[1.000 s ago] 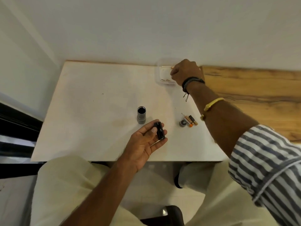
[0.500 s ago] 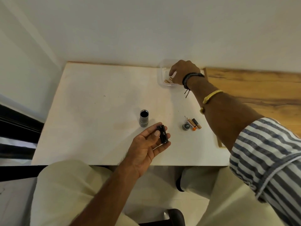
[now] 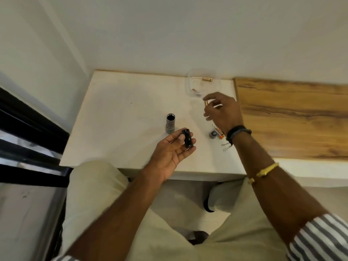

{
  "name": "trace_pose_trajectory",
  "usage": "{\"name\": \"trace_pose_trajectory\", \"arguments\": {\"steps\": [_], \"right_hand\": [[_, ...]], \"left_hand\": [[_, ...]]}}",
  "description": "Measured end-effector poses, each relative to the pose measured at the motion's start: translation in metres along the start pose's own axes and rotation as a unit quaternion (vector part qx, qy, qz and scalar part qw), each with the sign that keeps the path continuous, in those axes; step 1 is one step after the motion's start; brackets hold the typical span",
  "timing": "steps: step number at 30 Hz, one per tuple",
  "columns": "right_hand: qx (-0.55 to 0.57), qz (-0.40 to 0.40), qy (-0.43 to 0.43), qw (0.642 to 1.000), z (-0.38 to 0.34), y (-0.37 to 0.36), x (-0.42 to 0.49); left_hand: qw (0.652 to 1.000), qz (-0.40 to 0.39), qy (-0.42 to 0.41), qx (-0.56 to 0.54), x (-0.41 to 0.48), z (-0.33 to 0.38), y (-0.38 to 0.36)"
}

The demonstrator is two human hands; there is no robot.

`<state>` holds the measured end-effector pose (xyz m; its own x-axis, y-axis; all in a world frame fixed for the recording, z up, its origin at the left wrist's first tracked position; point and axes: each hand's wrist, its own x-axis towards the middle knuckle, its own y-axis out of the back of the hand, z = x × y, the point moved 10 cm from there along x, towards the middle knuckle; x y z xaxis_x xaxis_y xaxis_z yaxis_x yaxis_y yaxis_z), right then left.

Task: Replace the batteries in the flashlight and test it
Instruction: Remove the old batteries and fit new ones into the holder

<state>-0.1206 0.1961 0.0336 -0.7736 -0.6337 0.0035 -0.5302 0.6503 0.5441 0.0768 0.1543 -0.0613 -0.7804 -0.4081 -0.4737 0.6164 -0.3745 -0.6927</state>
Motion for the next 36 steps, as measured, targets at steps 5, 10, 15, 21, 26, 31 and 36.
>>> {"name": "trace_pose_trajectory", "arguments": {"steps": [5, 10, 15, 21, 26, 31, 36], "right_hand": [[0.098, 0.031, -0.011, 0.995, 0.012, 0.006, -0.080], [0.228, 0.014, -0.042, 0.973, 0.021, 0.000, -0.114], [0.260, -0.046, -0.048, 0.963, 0.023, -0.009, -0.129], [0.266, -0.081, -0.027, 0.960, 0.013, -0.014, -0.134], [0.223, -0.080, -0.001, 0.972, 0.006, -0.013, -0.134], [0.041, -0.073, 0.094, 0.992, -0.011, -0.014, -0.137], [-0.037, -0.047, 0.156, 0.986, -0.026, -0.013, -0.143]], "left_hand": [[0.999, 0.000, -0.018, 0.041, -0.008, 0.003, -0.001], [0.997, 0.008, -0.034, 0.075, -0.013, 0.000, -0.001], [0.995, 0.015, -0.044, 0.093, -0.016, 0.001, 0.003], [0.993, 0.005, -0.044, 0.106, -0.020, 0.001, 0.005], [0.993, 0.001, -0.042, 0.108, -0.021, 0.002, 0.008], [0.991, 0.005, -0.039, 0.130, -0.019, -0.001, 0.010], [0.990, 0.011, -0.033, 0.134, -0.018, -0.004, 0.013]]}}
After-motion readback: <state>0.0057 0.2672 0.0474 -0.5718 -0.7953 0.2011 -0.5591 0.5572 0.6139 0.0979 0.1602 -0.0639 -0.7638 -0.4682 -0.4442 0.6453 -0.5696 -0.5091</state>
